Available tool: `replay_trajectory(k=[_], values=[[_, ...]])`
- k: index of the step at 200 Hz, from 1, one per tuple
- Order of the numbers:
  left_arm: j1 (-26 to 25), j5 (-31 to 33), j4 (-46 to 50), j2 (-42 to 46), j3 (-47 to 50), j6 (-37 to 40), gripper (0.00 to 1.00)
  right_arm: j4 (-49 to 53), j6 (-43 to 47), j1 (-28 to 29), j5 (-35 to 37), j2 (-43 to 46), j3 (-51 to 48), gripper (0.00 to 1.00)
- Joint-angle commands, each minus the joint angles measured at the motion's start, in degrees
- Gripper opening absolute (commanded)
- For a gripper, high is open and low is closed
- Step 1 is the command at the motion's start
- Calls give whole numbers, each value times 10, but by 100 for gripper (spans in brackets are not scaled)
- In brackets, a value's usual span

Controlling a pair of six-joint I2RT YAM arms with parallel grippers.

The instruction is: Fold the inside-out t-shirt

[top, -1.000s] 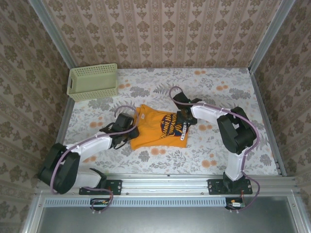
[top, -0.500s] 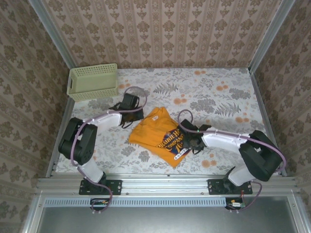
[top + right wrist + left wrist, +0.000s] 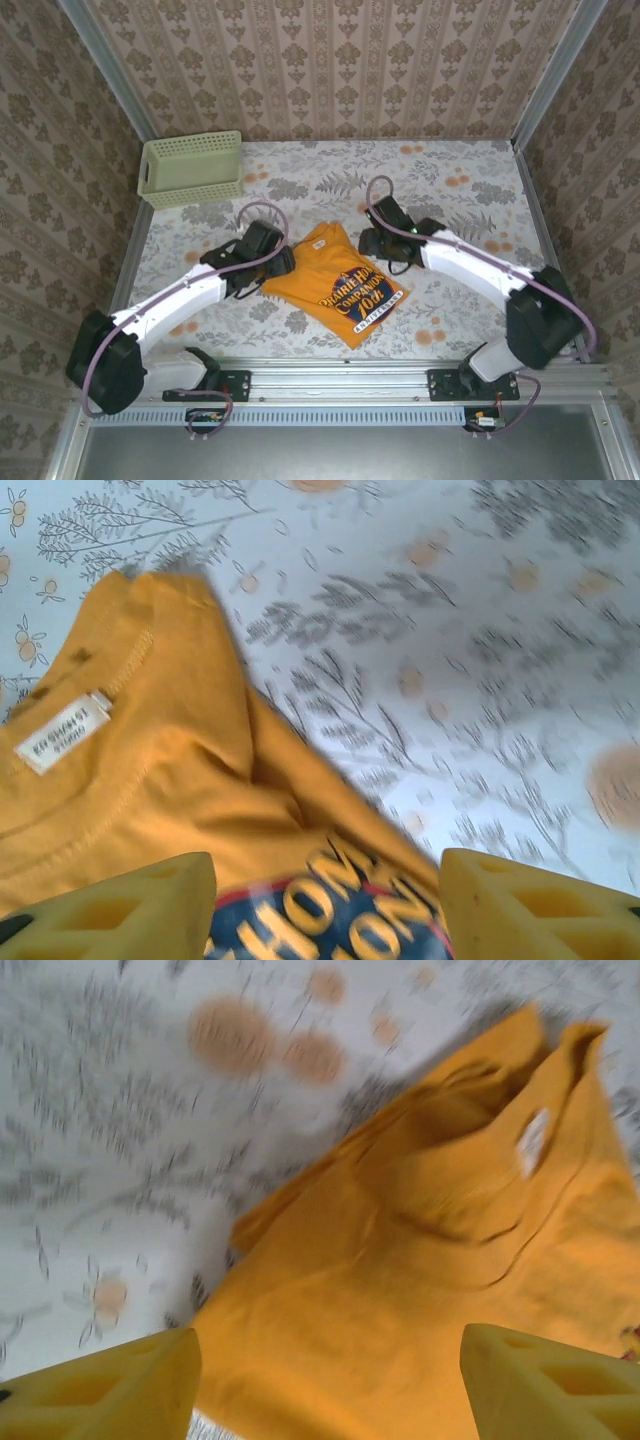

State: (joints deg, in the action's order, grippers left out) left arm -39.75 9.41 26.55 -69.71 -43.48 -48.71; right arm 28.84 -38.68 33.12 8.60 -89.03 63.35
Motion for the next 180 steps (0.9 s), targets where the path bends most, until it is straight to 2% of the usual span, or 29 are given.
replay_trajectory(k=[1, 22, 54, 72, 102, 116, 133, 158, 180], values=[[-12, -8, -18, -7, 42, -91, 72, -19, 99, -21, -76, -83, 70, 64], [-3, -35, -91, -31, 60, -84, 70, -16, 122, -25, -89, -164, 141, 64], [15, -89, -167, -103, 46, -54, 58, 1, 124, -28, -102, -258, 212, 63], [18, -119, -205, -140, 35, -43, 49, 2, 120, -27, -124, -288, 227, 62], [13, -127, -217, -161, 4, -21, 29, 0, 105, -25, -142, -308, 219, 59], [8, -120, -208, -161, -16, -3, 20, -10, 98, -25, -150, -305, 201, 53], [4, -119, -206, -159, -38, 19, 8, -19, 84, -27, -142, -292, 174, 41], [1, -143, -223, -164, -72, 55, 0, -44, 41, -37, -102, -238, 104, 22], [-4, -183, -261, -164, -88, 74, 0, -79, 14, -45, -84, -176, 37, 13]])
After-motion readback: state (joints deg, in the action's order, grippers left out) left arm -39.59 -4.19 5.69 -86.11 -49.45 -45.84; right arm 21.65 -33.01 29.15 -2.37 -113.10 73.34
